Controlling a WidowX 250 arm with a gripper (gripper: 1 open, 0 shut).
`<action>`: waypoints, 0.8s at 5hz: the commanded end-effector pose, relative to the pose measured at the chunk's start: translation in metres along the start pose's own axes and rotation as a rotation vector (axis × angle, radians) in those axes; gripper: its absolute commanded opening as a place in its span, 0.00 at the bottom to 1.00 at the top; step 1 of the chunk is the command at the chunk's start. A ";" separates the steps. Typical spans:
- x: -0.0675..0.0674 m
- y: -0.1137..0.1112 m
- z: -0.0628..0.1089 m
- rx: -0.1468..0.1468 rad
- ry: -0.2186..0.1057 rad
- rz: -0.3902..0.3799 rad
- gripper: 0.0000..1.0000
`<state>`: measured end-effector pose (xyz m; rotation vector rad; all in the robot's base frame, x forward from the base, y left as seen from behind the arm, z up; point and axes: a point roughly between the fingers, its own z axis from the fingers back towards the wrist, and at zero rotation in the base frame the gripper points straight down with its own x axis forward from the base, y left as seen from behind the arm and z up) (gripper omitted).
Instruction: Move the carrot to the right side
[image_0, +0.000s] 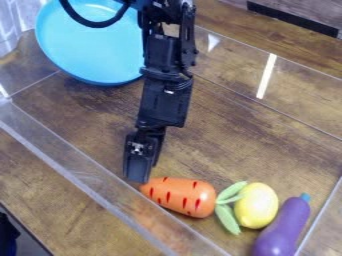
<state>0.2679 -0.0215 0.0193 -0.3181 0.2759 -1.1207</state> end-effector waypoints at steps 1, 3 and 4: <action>0.013 -0.004 -0.008 -0.026 0.020 -0.029 1.00; 0.021 -0.005 -0.008 -0.042 0.032 -0.026 1.00; 0.025 -0.005 -0.008 -0.050 0.039 -0.032 1.00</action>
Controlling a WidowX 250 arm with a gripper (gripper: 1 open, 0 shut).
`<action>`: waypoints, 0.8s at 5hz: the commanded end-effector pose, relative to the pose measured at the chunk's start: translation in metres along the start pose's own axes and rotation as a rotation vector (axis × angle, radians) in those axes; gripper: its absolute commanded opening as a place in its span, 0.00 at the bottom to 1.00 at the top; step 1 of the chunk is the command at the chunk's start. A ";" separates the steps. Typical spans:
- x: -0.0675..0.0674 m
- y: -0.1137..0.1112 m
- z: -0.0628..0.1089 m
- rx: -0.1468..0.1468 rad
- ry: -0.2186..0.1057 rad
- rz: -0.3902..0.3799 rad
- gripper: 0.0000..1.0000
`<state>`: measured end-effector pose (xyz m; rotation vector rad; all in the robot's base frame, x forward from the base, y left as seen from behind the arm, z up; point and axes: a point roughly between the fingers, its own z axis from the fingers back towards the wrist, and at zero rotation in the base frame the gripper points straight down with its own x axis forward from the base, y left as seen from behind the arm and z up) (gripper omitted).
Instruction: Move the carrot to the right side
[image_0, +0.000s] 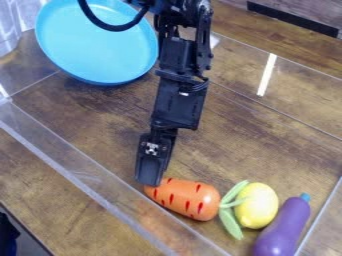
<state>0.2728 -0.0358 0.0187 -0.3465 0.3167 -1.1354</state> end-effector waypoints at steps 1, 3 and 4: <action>0.014 -0.003 -0.007 -0.016 0.027 -0.029 1.00; 0.020 -0.004 -0.007 -0.032 0.050 -0.063 1.00; 0.022 -0.004 -0.007 -0.040 0.059 -0.074 1.00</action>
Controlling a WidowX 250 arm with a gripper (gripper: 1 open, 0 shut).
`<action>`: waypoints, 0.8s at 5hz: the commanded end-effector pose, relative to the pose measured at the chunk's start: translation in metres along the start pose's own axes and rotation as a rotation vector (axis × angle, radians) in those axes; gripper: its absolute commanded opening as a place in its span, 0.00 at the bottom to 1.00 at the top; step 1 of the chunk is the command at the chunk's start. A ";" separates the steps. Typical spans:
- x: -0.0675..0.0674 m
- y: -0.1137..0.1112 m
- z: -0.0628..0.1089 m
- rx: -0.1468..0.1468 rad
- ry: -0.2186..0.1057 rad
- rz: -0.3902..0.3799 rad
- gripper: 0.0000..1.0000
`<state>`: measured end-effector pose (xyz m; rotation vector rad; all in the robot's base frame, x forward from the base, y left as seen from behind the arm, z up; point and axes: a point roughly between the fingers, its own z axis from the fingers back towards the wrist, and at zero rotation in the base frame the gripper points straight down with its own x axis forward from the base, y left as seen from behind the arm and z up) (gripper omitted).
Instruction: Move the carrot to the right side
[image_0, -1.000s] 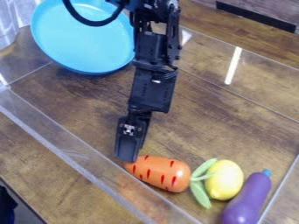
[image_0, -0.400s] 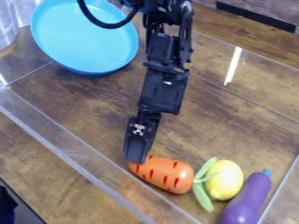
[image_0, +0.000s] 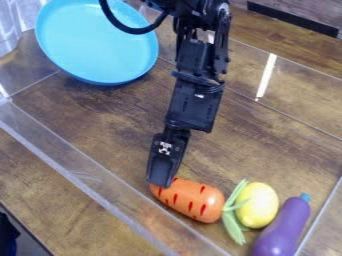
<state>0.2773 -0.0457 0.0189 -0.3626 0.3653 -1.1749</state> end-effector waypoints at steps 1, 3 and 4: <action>0.012 -0.003 -0.008 -0.008 0.032 -0.043 1.00; 0.012 -0.003 -0.008 -0.016 0.054 -0.064 1.00; 0.011 -0.003 -0.008 -0.023 0.065 -0.073 1.00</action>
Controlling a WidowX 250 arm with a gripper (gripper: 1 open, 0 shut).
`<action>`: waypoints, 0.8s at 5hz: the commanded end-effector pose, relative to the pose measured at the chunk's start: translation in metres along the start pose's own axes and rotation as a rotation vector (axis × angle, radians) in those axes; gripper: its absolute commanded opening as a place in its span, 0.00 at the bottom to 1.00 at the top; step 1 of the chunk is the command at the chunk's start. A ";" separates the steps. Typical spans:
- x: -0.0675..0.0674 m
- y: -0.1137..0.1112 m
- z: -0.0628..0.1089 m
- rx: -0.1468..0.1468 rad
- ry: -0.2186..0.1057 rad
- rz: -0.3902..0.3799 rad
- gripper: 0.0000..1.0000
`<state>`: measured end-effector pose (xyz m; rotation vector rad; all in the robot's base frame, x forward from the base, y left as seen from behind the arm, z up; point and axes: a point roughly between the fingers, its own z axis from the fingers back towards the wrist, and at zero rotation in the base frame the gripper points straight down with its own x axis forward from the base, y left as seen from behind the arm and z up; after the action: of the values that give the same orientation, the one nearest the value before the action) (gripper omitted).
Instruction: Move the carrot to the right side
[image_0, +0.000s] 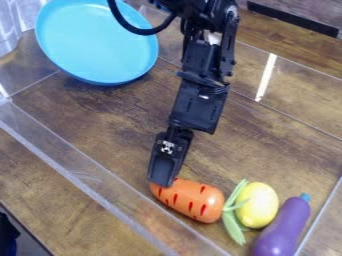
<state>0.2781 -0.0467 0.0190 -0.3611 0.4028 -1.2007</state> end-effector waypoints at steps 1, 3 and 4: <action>0.009 -0.003 -0.008 -0.012 0.043 -0.065 1.00; 0.005 -0.002 -0.008 -0.025 0.072 -0.094 1.00; 0.004 -0.001 -0.009 -0.031 0.091 -0.111 1.00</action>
<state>0.2771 -0.0446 0.0191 -0.3545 0.4612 -1.2821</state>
